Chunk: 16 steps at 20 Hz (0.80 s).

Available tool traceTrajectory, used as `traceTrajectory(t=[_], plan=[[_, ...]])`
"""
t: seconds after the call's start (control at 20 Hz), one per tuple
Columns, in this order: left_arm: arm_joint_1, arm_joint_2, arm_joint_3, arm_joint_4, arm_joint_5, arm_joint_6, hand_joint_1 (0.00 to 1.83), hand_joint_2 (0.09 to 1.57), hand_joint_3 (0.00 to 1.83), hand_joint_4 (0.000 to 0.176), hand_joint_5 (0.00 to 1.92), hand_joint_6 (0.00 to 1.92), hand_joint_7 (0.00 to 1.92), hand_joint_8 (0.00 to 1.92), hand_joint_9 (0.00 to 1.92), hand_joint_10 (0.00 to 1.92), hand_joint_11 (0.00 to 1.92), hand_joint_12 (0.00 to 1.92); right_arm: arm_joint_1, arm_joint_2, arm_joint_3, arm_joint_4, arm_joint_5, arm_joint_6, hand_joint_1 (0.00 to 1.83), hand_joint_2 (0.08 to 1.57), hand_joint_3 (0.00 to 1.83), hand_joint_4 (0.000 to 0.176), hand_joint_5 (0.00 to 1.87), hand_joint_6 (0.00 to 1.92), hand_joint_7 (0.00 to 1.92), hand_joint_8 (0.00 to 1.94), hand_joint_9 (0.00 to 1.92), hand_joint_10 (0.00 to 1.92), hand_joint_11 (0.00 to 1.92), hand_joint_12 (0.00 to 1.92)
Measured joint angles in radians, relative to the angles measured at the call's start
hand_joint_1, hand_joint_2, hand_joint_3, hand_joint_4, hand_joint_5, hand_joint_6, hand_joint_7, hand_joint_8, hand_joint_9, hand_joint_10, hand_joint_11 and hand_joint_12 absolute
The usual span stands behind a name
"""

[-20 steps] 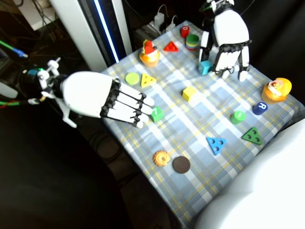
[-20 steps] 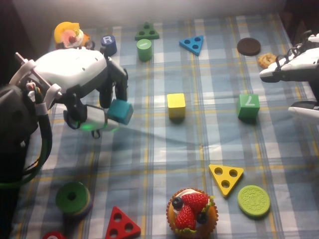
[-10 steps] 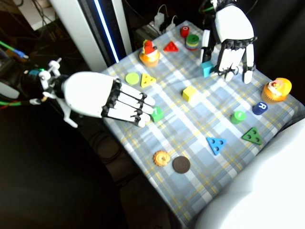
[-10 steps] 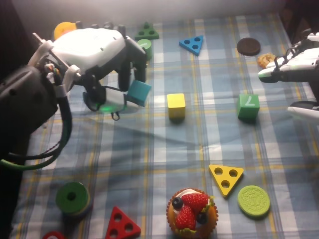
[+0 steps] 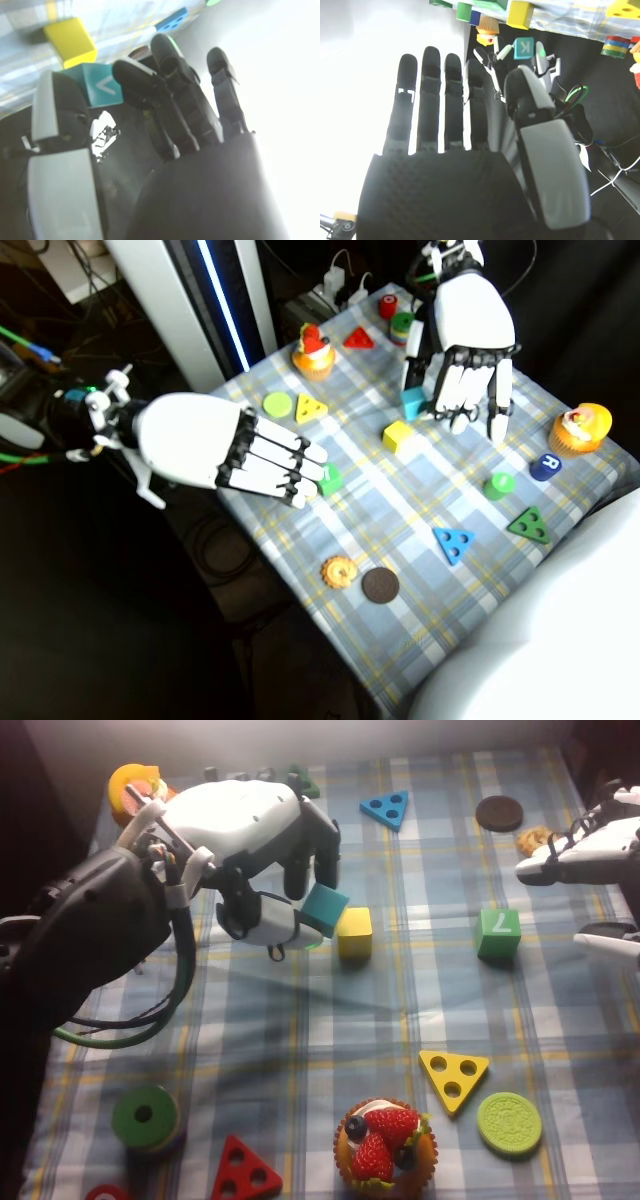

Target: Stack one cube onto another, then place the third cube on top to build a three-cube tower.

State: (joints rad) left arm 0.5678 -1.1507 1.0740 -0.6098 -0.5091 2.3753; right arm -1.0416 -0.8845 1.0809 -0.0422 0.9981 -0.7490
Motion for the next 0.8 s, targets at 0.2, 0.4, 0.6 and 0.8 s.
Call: traceTrajectory(t=[0.2,0.4,0.6,0.8], plan=[[-0.005,-0.012,0.006,0.014,-0.007,-0.023,1.19,1.14,0.0,0.036,0.91,1.02,0.95,1.11,0.88,0.0,0.27,0.07,0.003,-0.004,0.0,-0.006,-0.001,0.0,0.72,1.34,0.0,0.0,0.55,0.0,0.59,0.0,0.58,0.0,0.14,1.03],[-0.01,-0.03,0.017,0.014,0.0,-0.024,1.2,1.14,0.0,0.021,0.9,1.03,0.98,1.07,0.92,0.02,0.3,0.08,0.003,-0.004,0.004,-0.006,0.0,0.009,0.71,1.34,0.0,0.0,0.54,0.0,0.59,0.0,0.58,0.0,0.14,1.06],[-0.012,-0.045,0.028,0.016,0.012,-0.03,1.2,1.12,0.0,0.039,0.93,1.01,1.0,1.02,0.91,0.01,0.29,0.07,0.003,-0.004,0.004,-0.005,-0.001,0.009,0.75,1.34,0.0,0.0,0.54,0.0,0.59,0.0,0.58,0.0,0.13,1.05],[-0.012,-0.05,0.038,0.011,0.021,-0.032,1.2,1.13,0.0,0.041,0.91,1.05,0.98,1.03,0.89,0.0,0.28,0.07,0.003,-0.004,0.004,-0.006,0.0,0.009,0.72,1.34,0.0,0.0,0.55,0.0,0.6,0.0,0.6,0.01,0.15,1.04]])
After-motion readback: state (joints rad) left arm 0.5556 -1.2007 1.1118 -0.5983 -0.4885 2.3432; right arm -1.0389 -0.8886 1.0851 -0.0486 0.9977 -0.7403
